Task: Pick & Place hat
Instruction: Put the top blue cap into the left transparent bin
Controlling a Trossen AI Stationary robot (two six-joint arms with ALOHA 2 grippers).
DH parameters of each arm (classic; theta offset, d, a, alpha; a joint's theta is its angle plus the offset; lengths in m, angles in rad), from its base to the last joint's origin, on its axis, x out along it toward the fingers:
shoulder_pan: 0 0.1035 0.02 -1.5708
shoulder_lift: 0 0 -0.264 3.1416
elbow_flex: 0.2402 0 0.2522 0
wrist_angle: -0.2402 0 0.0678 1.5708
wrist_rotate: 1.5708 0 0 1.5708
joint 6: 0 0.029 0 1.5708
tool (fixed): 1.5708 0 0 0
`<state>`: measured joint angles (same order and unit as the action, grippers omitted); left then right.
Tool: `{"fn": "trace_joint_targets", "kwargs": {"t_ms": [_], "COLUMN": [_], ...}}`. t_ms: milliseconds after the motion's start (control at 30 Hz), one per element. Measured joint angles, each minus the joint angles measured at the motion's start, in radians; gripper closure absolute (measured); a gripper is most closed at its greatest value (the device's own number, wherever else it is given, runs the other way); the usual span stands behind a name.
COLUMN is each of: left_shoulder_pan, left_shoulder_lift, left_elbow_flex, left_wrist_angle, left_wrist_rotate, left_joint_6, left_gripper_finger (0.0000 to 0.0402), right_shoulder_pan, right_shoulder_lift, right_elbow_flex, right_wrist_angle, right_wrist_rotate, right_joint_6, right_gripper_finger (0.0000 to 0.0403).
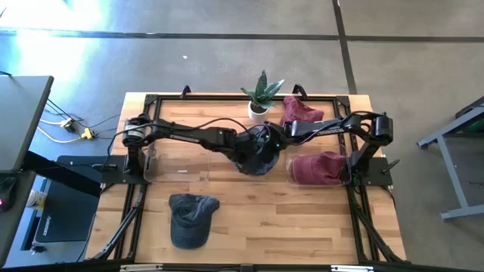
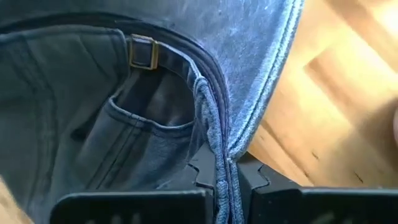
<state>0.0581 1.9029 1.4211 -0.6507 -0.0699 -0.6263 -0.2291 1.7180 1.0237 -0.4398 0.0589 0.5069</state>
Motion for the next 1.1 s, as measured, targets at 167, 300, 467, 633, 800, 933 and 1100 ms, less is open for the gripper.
{"fn": "trace_joint_targets", "kwargs": {"t_ms": [167,300,467,633,800,933,1100], "left_shoulder_pan": [0.000,0.001,0.002,0.002,-0.010,-0.025,-0.064], "left_shoulder_lift": [-0.003,-0.002,-0.002,-0.011,-0.073,-0.080,-0.156], "left_elbow_flex": [-0.001,-0.002,-0.002,-0.001,-0.003,-0.006,-0.004], "left_wrist_angle": [-0.001,0.007,0.010,0.001,-0.077,-0.088,-0.052], "left_wrist_rotate": [-0.051,-0.078,-0.021,0.020,0.036,0.045,-0.018], "left_joint_6": [0.070,0.128,0.195,0.179,0.221,0.260,0.265], "left_gripper_finger": [0.0264,0.0264,0.0264,0.0282,0.0312,0.0325,0.0330], "right_shoulder_pan": [0.002,-0.006,-0.022,-0.024,-0.026,-0.029,-0.028], "right_shoulder_lift": [-0.007,-0.010,-0.010,-0.010,-0.011,-0.011,-0.012], "right_elbow_flex": [0.000,0.000,0.000,0.000,0.003,0.002,0.003], "right_wrist_angle": [-0.024,-0.026,-0.024,-0.018,-0.009,0.004,0.006], "right_wrist_rotate": [-0.002,-0.004,-0.014,-0.015,-0.016,-0.017,-0.024], "right_joint_6": [0.009,0.010,0.028,0.031,0.038,0.039,0.031], "right_gripper_finger": [0.0385,0.0395,0.0388,0.0391,0.0394,0.0388,0.0396]}}
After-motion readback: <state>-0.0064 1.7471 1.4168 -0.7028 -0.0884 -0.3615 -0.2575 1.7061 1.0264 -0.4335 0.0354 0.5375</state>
